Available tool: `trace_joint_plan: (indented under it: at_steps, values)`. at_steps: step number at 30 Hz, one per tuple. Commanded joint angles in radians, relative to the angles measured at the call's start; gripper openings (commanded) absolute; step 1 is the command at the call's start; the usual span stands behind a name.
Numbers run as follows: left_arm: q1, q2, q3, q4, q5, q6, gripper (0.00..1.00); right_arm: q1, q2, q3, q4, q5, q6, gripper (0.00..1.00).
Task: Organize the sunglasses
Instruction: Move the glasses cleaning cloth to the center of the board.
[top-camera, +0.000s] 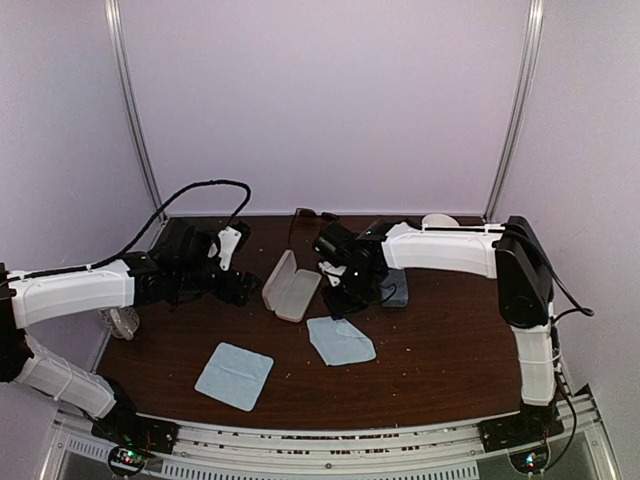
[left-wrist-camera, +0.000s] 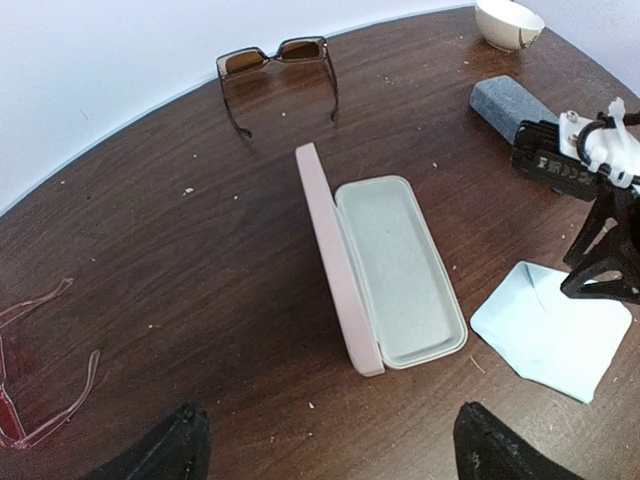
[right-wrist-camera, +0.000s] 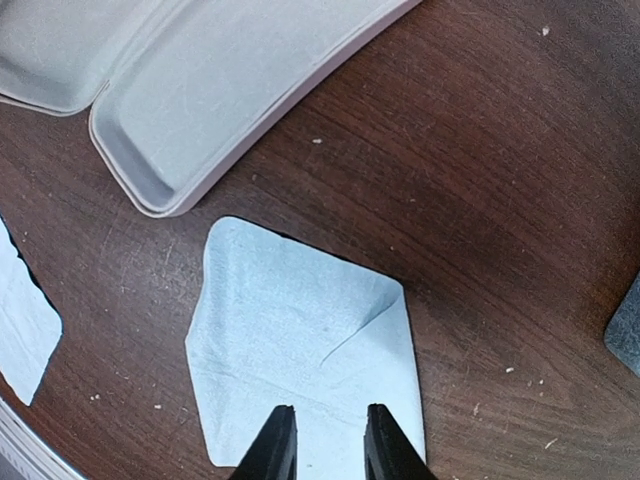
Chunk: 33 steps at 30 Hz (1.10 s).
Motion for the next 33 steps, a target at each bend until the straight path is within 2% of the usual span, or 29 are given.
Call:
trace_joint_plan:
  at_steps: [1,17,33]
  values:
    - [-0.004,0.007,0.002,0.046,-0.008,-0.007,0.88,0.014,0.051,0.045,-0.051,0.046,-0.020,0.23]
    - [-0.004,0.018,-0.019,0.070,-0.015,0.002,0.88,0.049,0.143,0.120,-0.100,0.073,-0.020,0.19]
    - [-0.004,0.021,-0.026,0.076,-0.019,0.005,0.87,0.049,0.183,0.108,-0.099,0.110,-0.021,0.13]
